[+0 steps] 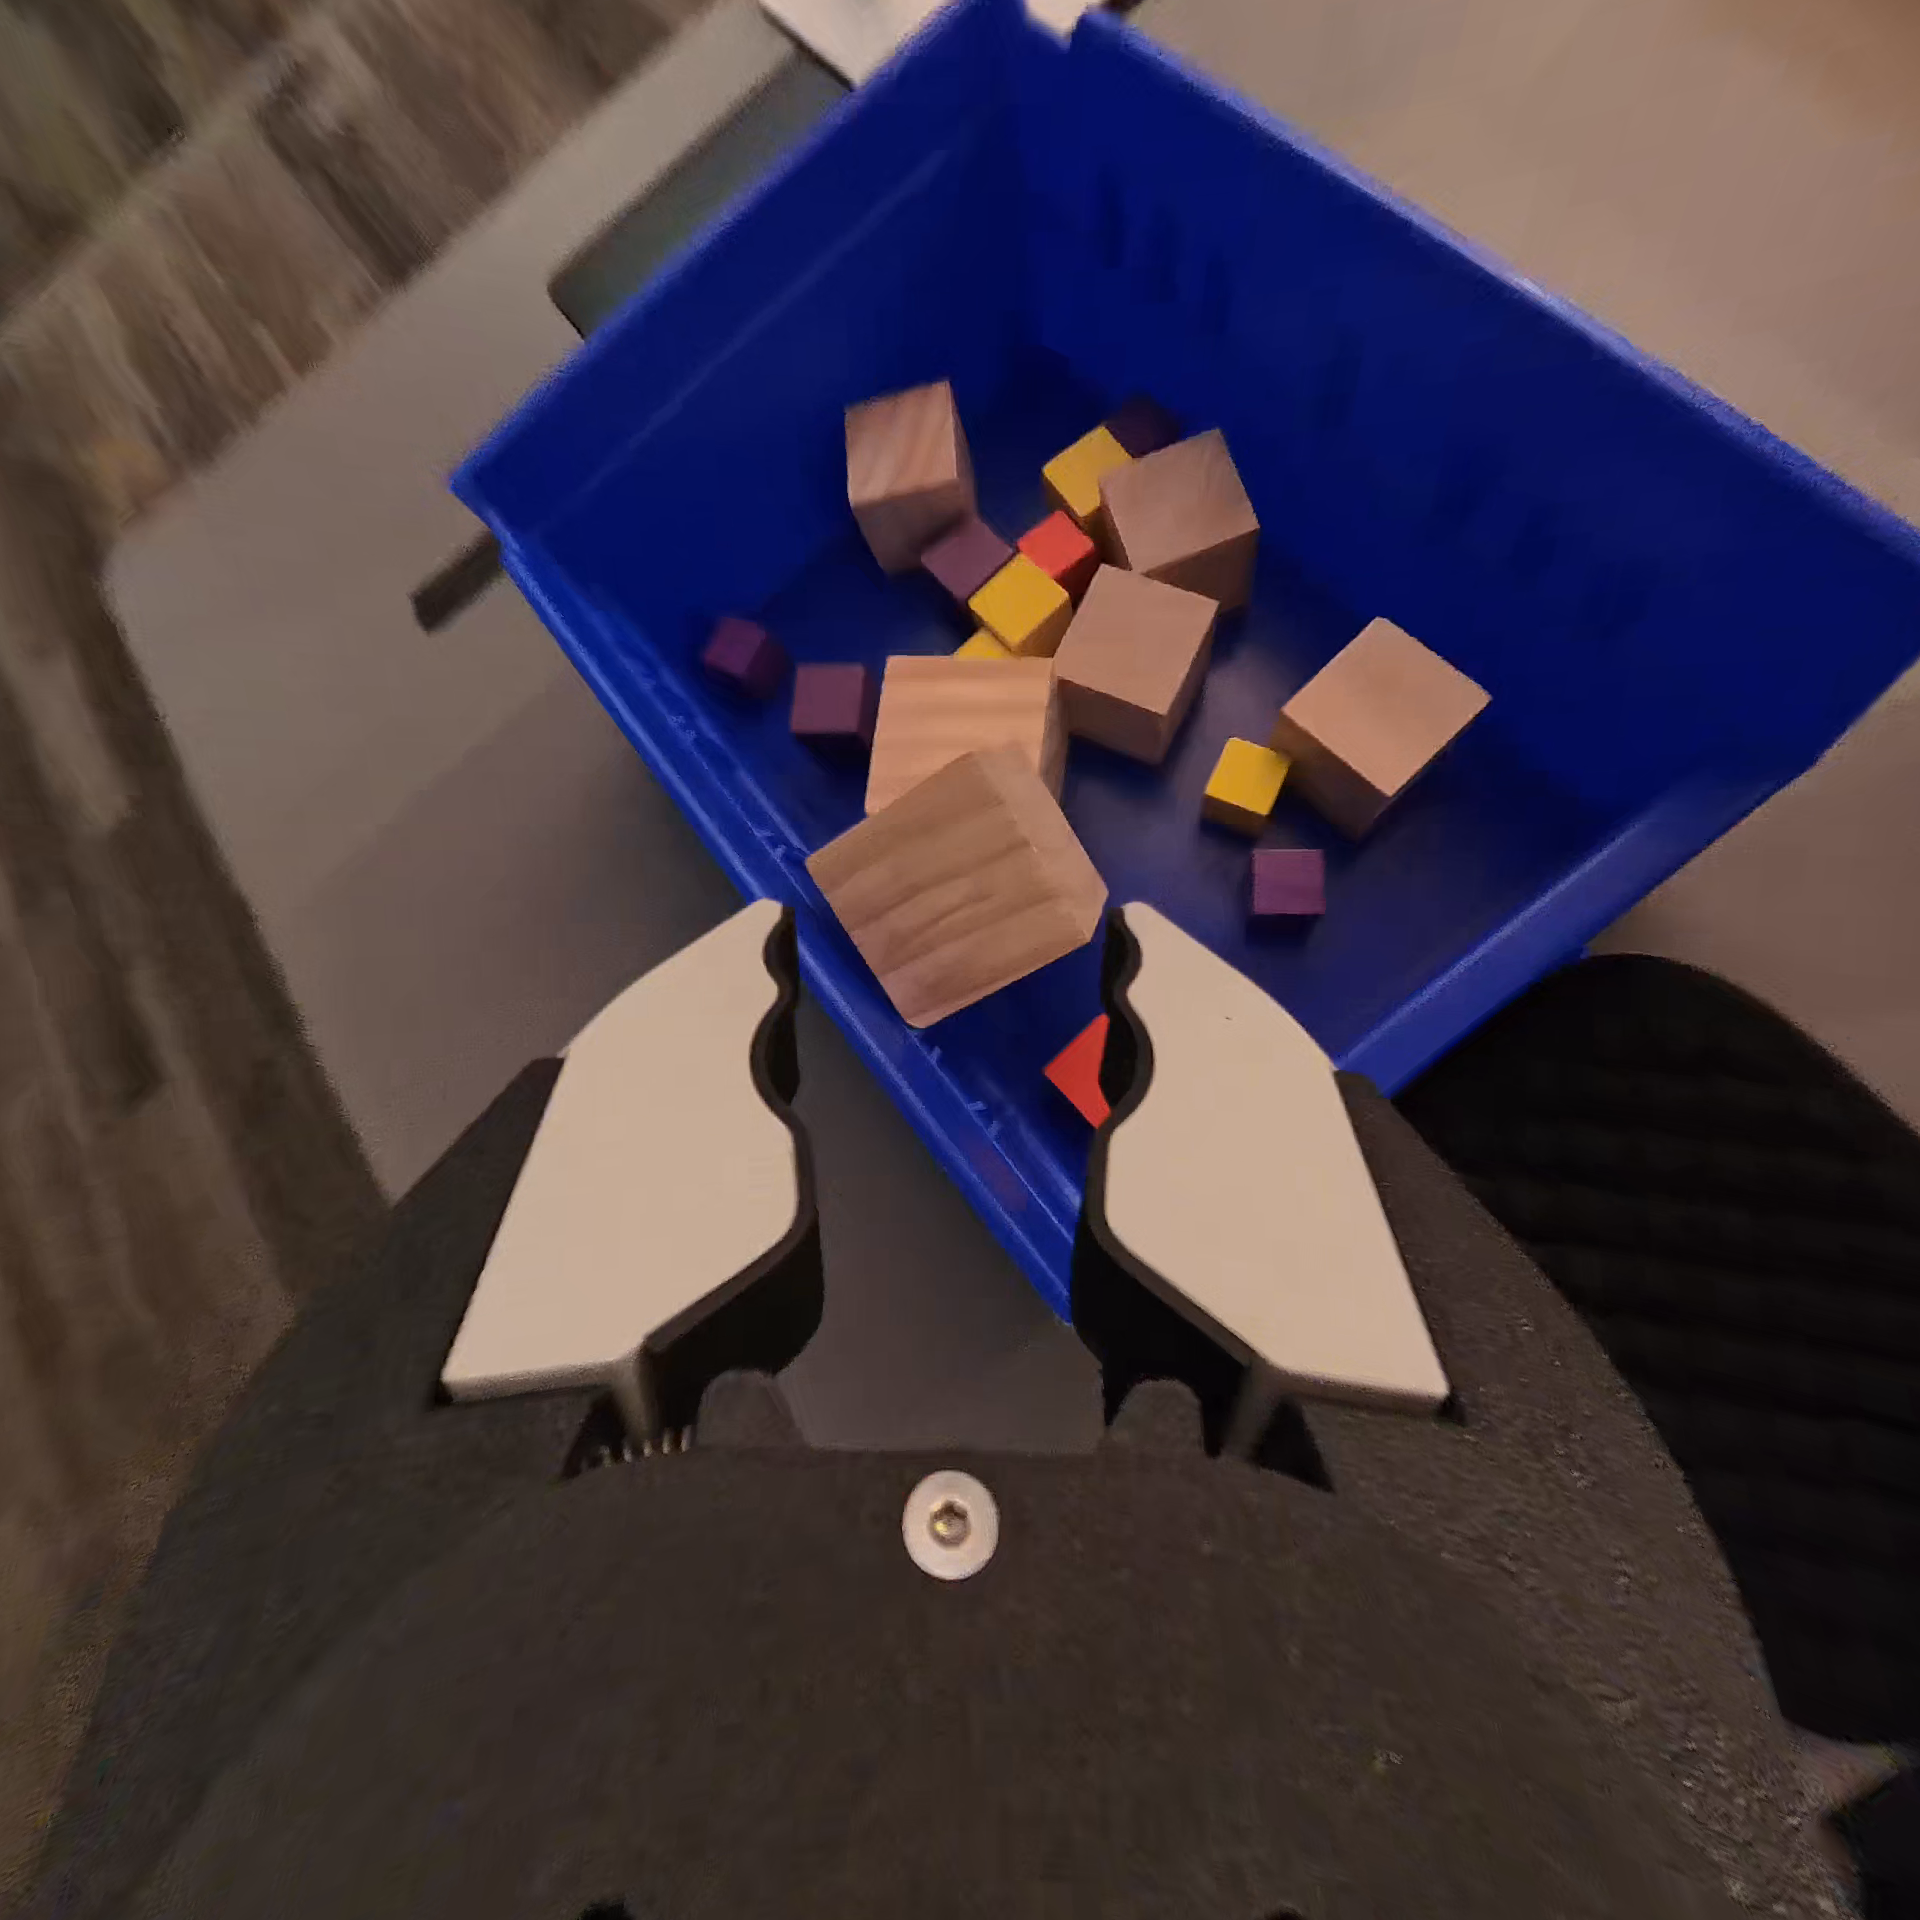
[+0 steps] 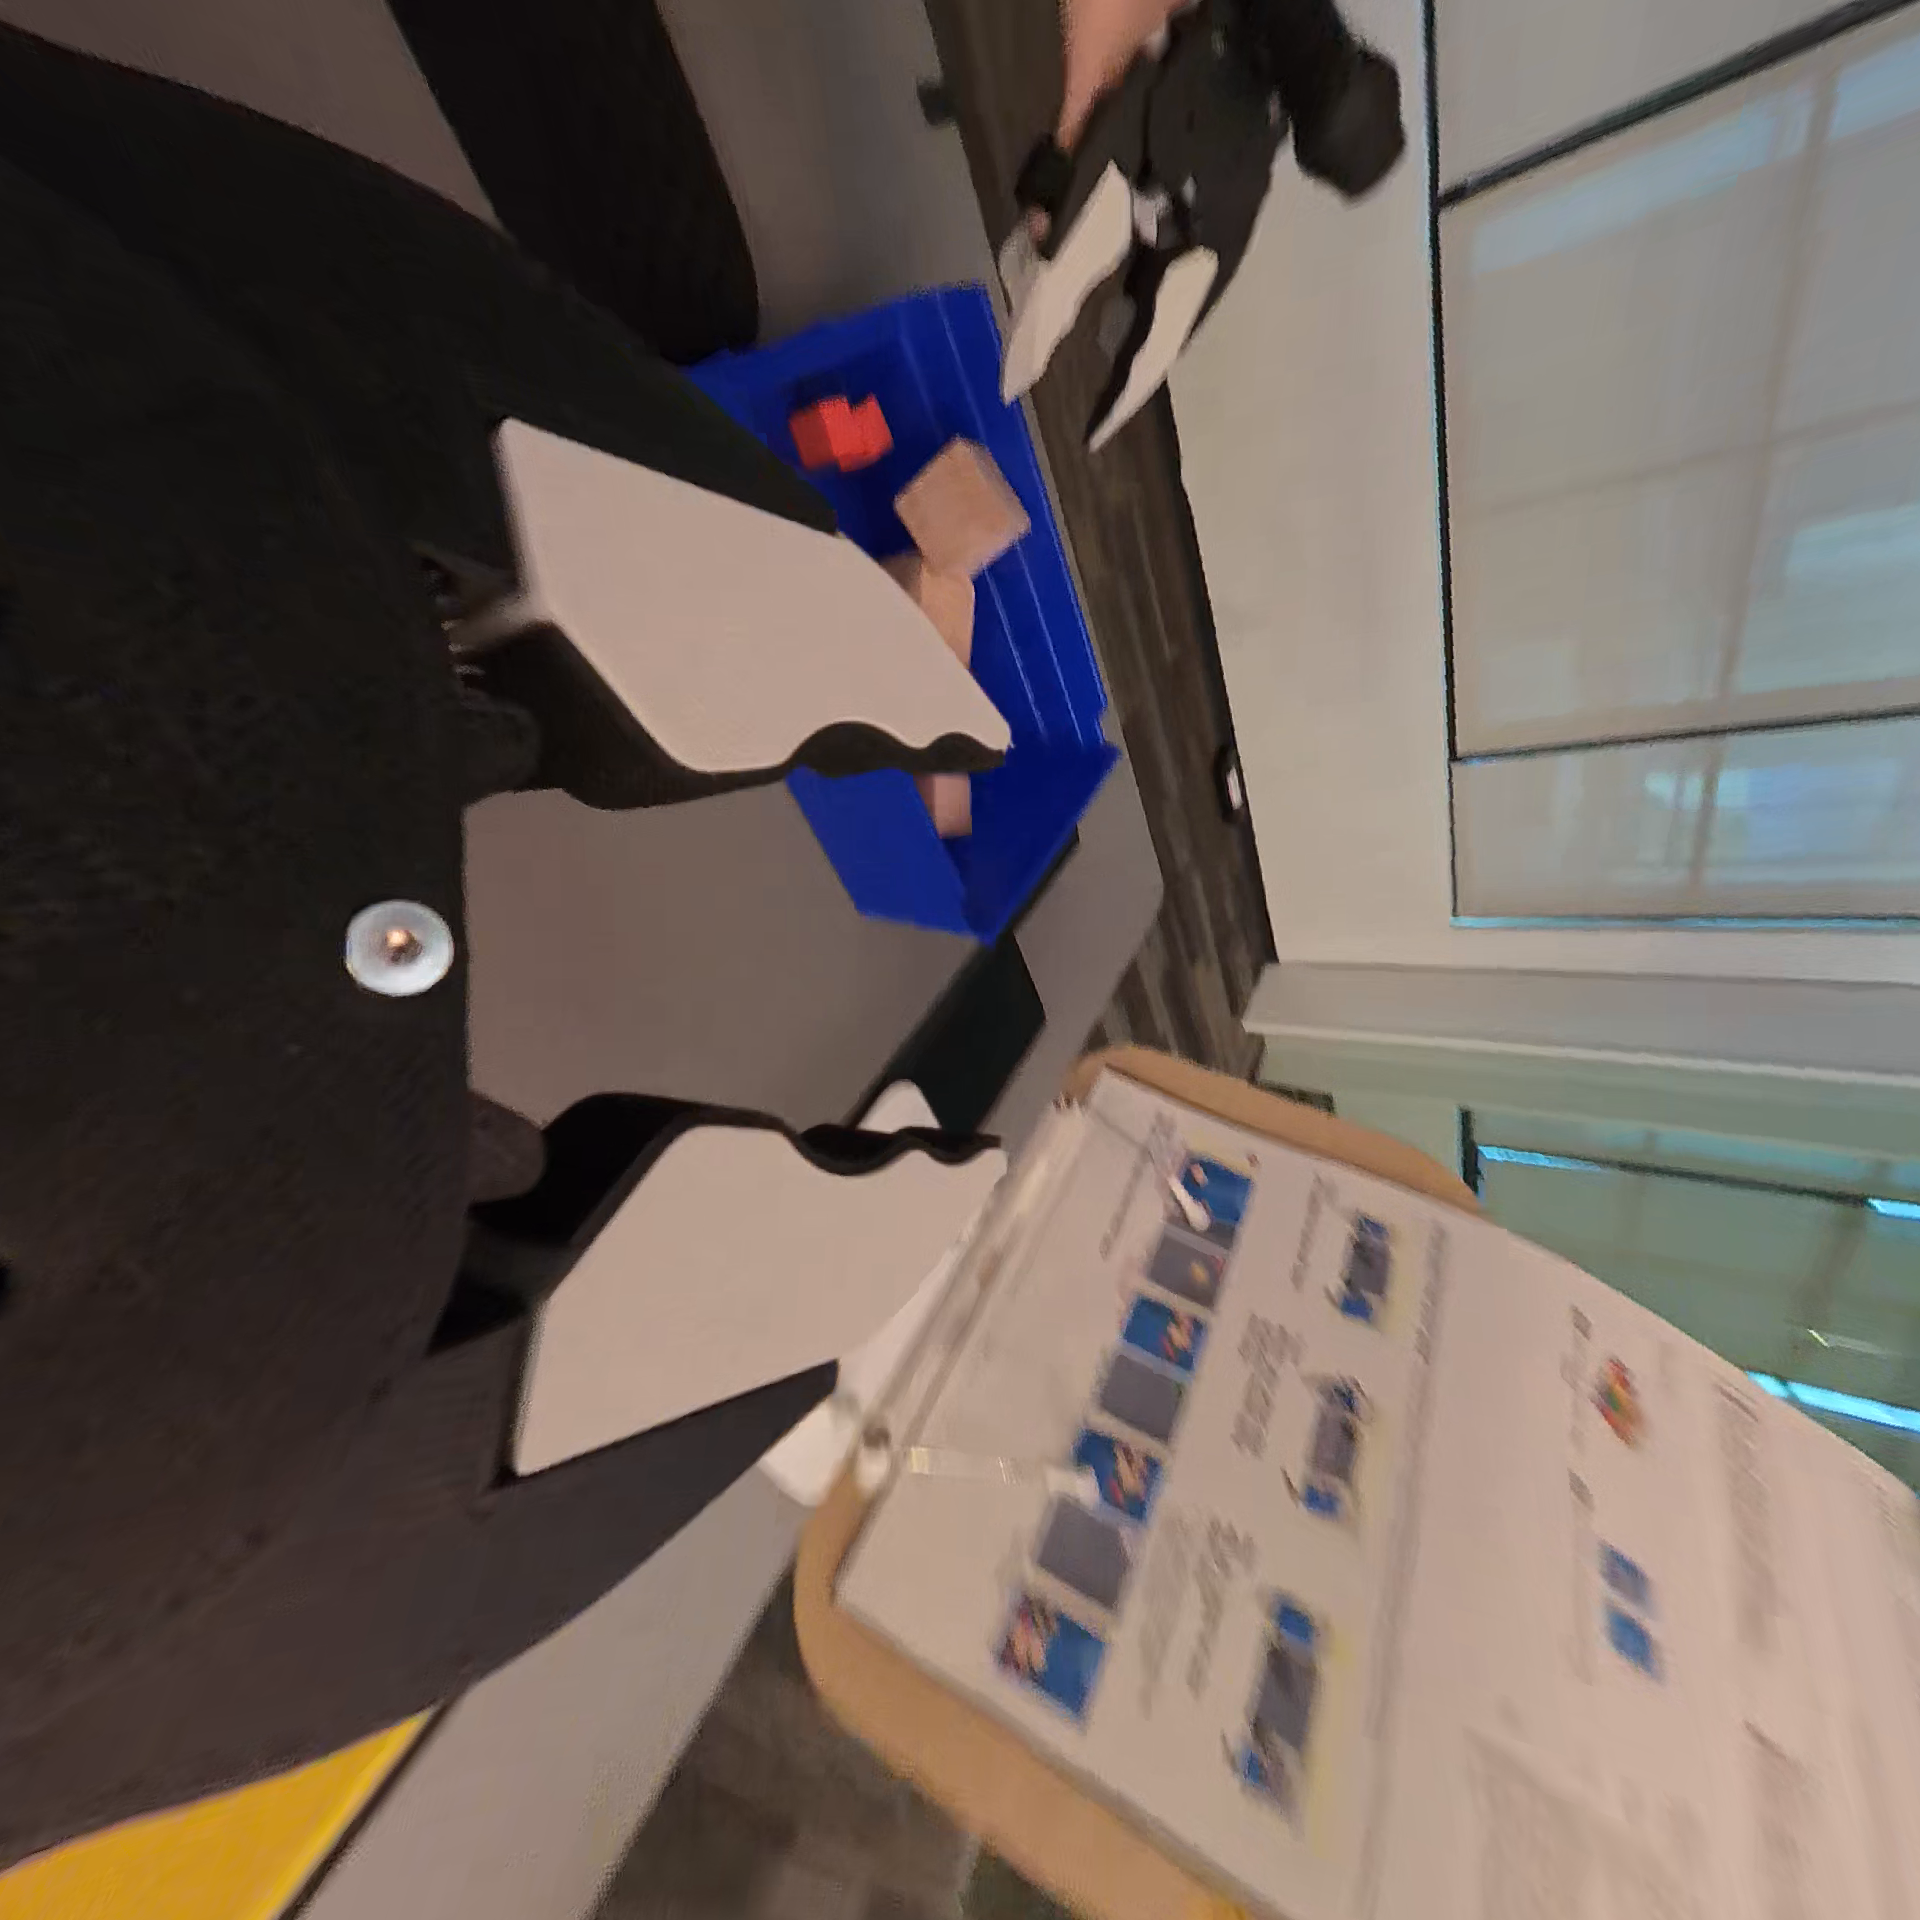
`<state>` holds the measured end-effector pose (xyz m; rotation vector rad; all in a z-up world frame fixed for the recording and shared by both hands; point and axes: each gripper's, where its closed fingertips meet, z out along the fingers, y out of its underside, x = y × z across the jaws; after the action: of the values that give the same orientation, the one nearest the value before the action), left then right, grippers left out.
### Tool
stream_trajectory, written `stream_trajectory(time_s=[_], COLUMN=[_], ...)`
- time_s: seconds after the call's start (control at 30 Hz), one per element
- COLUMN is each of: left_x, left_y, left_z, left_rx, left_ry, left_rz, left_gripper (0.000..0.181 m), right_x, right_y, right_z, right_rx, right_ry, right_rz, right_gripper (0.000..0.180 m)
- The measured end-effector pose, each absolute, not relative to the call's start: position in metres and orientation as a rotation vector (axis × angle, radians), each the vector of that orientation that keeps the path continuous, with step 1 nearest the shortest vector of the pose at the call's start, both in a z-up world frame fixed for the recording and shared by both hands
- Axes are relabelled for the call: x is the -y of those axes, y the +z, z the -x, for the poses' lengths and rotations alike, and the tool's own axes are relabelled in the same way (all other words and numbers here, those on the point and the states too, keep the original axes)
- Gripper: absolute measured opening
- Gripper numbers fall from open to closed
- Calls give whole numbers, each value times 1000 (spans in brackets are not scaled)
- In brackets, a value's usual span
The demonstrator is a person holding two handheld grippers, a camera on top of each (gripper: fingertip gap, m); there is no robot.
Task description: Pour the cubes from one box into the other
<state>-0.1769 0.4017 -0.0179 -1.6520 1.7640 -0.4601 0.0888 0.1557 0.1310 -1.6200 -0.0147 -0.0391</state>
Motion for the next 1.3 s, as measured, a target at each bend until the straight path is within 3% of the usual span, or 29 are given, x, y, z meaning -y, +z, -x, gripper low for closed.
stream_trajectory(time_s=[0.17, 0.3, 0.47, 0.57, 0.73, 0.8, 0.83, 0.93, 1.03, 1.17, 1.23, 1.3], left_x=[-437, -469, -497, -500, -493, -489, -487, -481, -476, -473, -472, -470], left_y=[-7, -8, -40, -55, -83, -94, -99, -110, -115, -117, -118, -118], left_z=[162, 143, 133, 124, 123, 131, 137, 144, 135, 132, 133, 137], left_rx=[-1545, -1341, -1348, -1358, -1423, -1453, -1468, -1520, -1486, -1441, -1411, -1443], left_ry=[-692, -829, -606, -542, -384, -262, -183, -61, -138, -214, -266, -247], left_rz=[1854, 2131, 2288, 2344, 2517, 2595, 2647, 2702, 2739, 2785, 2803, 2793], left_gripper=[40, 38, 28, 30, 34, 36, 35, 30, 11, 6, 6, 6], right_x=[-206, -255, -318, -332, -349, -339, -333, -343, -342, -337, -341, -340], right_y=[56, 38, -3, -33, -63, -83, -91, -87, -94, -116, -117, -117], right_z=[-57, -34, -24, -43, -21, -23, -27, -19, -13, 3, 6, 7], right_rx=[19, -150, -329, -432, -701, -728, -723, -819, -838, -763, -789, -805], right_ry=[55, 249, 311, 182, 473, 354, 273, 394, 407, 348, 391, 426], right_rz=[1880, 1896, 2164, 2331, 2463, 2621, 2695, 2635, 2703, 2866, 2843, 2865], right_gripper=[66, 67, 72, 74, 75, 74, 72, 37, 38, 35, 20, 15])
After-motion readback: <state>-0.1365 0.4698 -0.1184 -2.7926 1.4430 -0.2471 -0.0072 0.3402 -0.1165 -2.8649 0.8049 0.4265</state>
